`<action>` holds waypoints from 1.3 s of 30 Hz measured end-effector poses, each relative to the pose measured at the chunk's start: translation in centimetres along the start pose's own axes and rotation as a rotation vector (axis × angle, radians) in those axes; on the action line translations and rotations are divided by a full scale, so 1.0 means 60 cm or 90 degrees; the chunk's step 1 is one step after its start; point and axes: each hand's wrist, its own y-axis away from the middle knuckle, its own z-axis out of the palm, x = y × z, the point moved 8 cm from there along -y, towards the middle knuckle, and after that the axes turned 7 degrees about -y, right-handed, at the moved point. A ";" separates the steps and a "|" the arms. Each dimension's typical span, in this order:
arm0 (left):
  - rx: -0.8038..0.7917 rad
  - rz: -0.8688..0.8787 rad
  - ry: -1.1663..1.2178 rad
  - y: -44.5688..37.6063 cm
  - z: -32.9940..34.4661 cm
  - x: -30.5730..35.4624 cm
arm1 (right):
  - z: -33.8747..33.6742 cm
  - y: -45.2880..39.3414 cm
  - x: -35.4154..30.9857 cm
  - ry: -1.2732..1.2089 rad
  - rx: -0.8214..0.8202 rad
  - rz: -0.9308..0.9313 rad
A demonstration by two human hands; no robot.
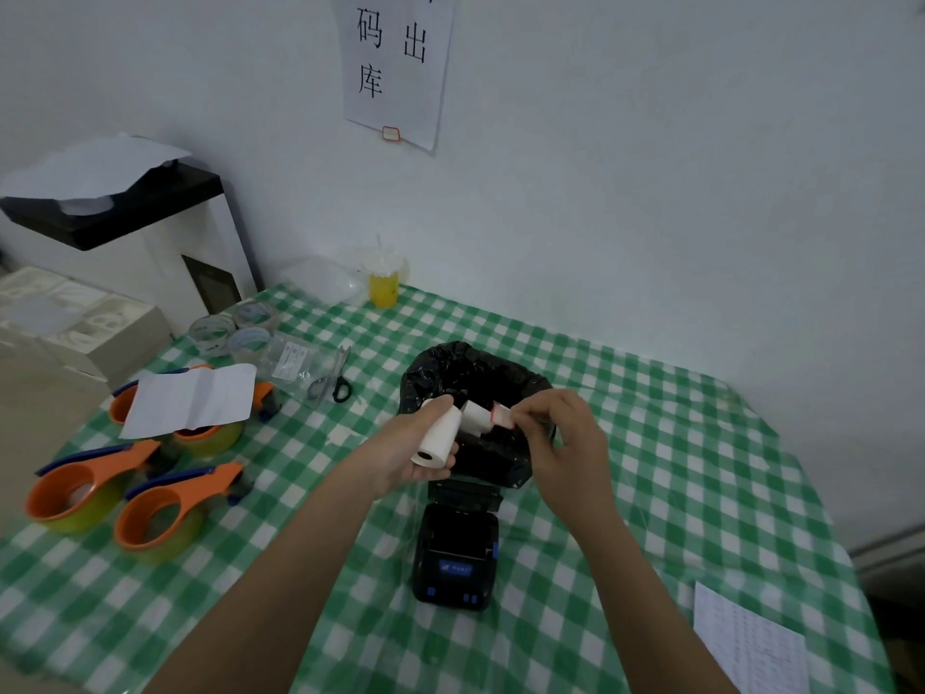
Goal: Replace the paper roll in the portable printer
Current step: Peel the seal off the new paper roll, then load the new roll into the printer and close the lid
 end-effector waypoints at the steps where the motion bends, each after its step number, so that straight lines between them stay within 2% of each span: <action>1: 0.007 -0.007 0.005 -0.005 -0.006 -0.007 | 0.002 -0.003 0.017 0.011 -0.006 0.041; 4: 0.015 -0.022 0.025 -0.018 -0.018 -0.024 | 0.025 -0.015 0.075 0.045 -0.059 0.166; 7: 0.018 -0.035 0.023 -0.030 -0.026 -0.038 | 0.069 -0.033 0.127 0.125 -0.148 0.224; 15: 0.010 -0.076 0.035 -0.076 -0.042 -0.062 | 0.183 -0.081 0.271 0.367 -0.371 0.258; 22: 0.005 -0.084 0.029 -0.118 -0.062 -0.068 | 0.257 -0.099 0.336 0.499 -0.562 0.219; 29: -0.005 -0.083 0.049 -0.142 -0.069 -0.067 | 0.288 -0.123 0.357 0.511 -0.618 0.272; 39: -0.016 -0.077 0.045 -0.147 -0.063 -0.064 | 0.273 -0.129 0.353 0.412 -0.556 0.275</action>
